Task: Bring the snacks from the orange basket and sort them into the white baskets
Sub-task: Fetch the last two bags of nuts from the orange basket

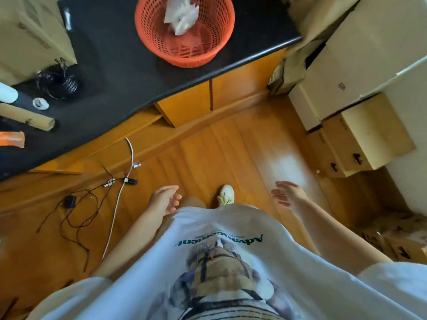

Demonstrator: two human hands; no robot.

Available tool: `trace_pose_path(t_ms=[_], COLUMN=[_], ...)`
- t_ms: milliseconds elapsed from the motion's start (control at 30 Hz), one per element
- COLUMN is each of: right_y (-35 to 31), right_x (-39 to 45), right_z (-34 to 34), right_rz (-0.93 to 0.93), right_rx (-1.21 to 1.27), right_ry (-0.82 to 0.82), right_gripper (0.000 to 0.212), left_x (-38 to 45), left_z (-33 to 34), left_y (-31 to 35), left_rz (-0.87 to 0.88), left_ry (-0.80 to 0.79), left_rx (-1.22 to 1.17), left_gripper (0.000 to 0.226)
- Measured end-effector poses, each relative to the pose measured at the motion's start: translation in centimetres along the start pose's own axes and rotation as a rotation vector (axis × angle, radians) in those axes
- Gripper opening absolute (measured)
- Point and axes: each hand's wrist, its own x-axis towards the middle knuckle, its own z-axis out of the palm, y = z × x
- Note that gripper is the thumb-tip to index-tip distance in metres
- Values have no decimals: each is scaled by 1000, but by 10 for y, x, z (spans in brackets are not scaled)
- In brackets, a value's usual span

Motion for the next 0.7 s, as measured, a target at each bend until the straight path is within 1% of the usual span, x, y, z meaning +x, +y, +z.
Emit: trace_pose_path(t_ms=[67,133,200,233,300,367,433,533,600,700], right_y=[-46,-87,-122,-137,-165,-189,-211,-240,-255,-274], right_x=[6,13,19,22,28,33,37,38,39,44], right_z=[15,34,55,64,82,98,112,127,134,142], right_rz=[-39,-85,-119,-130,-143,-138,-111,-70,-47,-55], right_rx=[-36,-57,-86,-97,-95,-79,-63,-42,-37,14], right_ry=[-44,-91,-139,-161,-188,-194,-179,-151,-138,-121], right_gripper=[28,29,31,31,30,30,30,30,30,30], left_x=[7,15,26,31,45,63,79,98,111,131], left_z=[-10,-24,-38,-44,-56,-67,-77,-85,-84,-75], left_y=[9,12,10,10,16,34,64,124,173,254], left_rz=[-55,-98,-155,-201,-289,-342,-363,-313,-220,-64], left_ry=[37,59,62,61,77,121,123,118,109,117], left_rx=[-92,-124,-143,-175,-244,-282,-301,-276,-216,-134], left_gripper=[19,19,13,16,29,26,25,25,18,13])
